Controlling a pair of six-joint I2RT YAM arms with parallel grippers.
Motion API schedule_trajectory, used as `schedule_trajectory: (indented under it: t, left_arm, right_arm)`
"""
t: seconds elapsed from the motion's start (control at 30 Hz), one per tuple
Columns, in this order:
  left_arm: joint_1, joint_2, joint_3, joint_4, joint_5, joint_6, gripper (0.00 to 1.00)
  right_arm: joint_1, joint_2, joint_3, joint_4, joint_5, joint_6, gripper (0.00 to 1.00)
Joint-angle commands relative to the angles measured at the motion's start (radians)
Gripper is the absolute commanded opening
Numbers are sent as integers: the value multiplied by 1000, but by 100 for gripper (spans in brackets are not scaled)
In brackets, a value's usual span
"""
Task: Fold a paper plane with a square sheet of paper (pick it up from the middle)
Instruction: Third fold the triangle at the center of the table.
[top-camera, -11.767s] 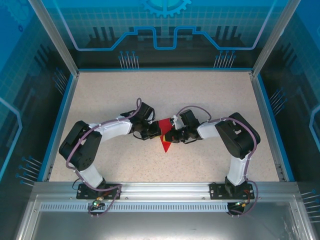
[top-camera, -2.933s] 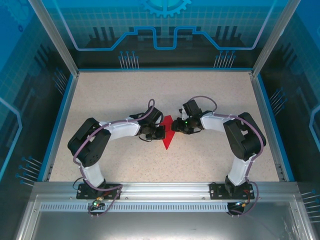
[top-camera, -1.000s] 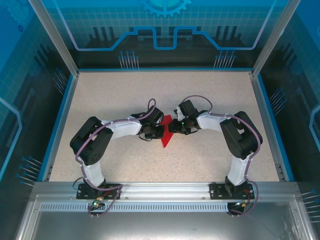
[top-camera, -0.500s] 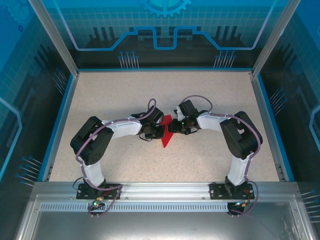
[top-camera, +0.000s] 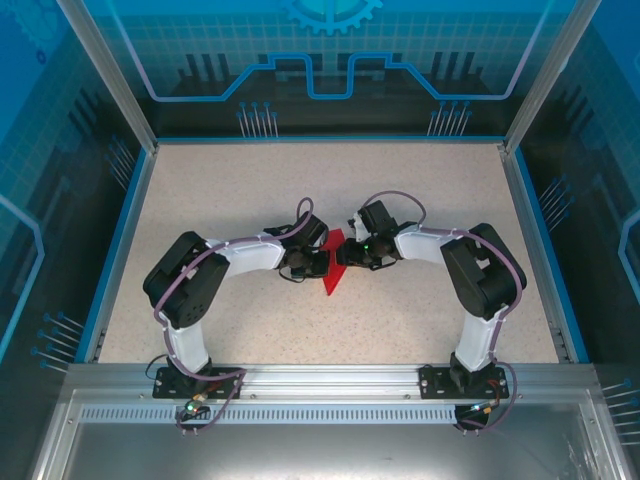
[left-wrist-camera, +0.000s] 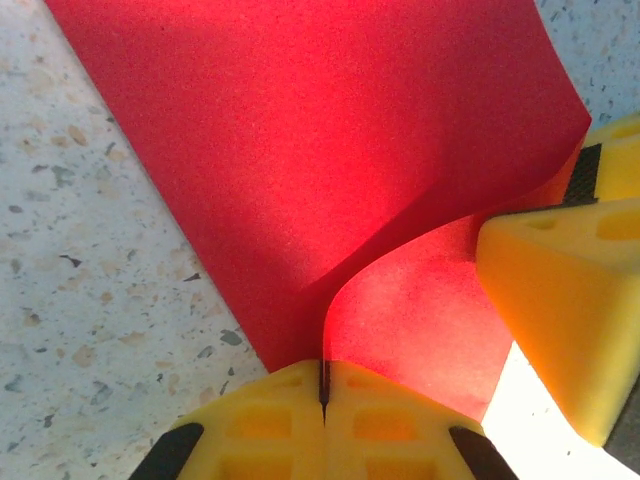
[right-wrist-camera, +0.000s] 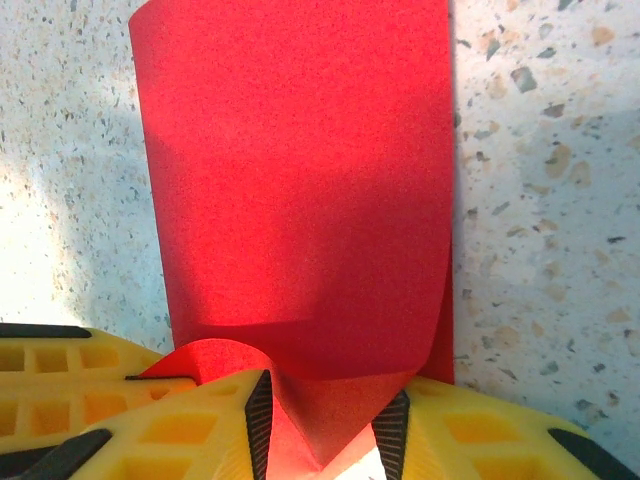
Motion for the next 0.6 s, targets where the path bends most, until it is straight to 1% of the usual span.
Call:
schedule_trajectory:
  t: [0.0, 0.13, 0.33, 0.4, 0.5, 0.57]
  left_arm:
    - [0, 30, 28, -10, 9, 21, 0]
    - [0, 41, 30, -24, 5, 16, 0]
    - [0, 55, 34, -67, -11, 15, 0]
    - [0, 55, 26, -65, -11, 12, 0]
    - [1, 54, 18, -61, -12, 9, 0]
    - [1, 51, 15, -60, -11, 10, 0]
  right_arm:
    - [-13, 24, -41, -85, 47, -2, 37]
    - [-25, -10, -50, -82, 24, 11, 37]
    - [-40, -195, -82, -89, 19, 44, 39]
    - [-33, -227, -100, -70, -6, 64, 38]
    - [9, -227, -125, -16, -68, 104, 29]
    - [48, -214, -157, 43, -106, 147, 20]
